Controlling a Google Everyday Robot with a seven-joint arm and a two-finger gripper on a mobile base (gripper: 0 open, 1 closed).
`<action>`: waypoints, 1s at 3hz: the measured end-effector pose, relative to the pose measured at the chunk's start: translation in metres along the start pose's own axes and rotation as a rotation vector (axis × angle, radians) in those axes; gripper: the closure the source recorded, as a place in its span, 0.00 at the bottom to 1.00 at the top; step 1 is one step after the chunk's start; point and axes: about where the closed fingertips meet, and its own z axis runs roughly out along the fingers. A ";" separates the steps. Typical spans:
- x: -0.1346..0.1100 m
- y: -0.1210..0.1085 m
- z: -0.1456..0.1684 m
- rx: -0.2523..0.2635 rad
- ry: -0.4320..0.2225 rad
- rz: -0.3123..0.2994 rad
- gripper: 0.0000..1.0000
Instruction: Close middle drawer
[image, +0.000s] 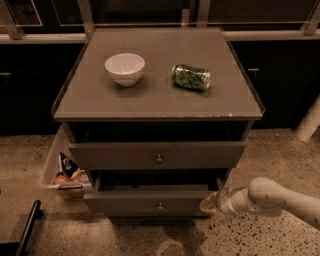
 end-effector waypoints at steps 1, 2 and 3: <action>0.000 -0.001 -0.001 0.003 -0.001 -0.001 0.86; 0.000 -0.001 -0.001 0.003 -0.001 -0.001 0.62; 0.000 -0.001 -0.001 0.003 -0.001 -0.001 0.39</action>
Offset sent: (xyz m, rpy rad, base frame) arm 0.0007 -0.0008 0.0009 -0.0001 -0.0032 -0.0013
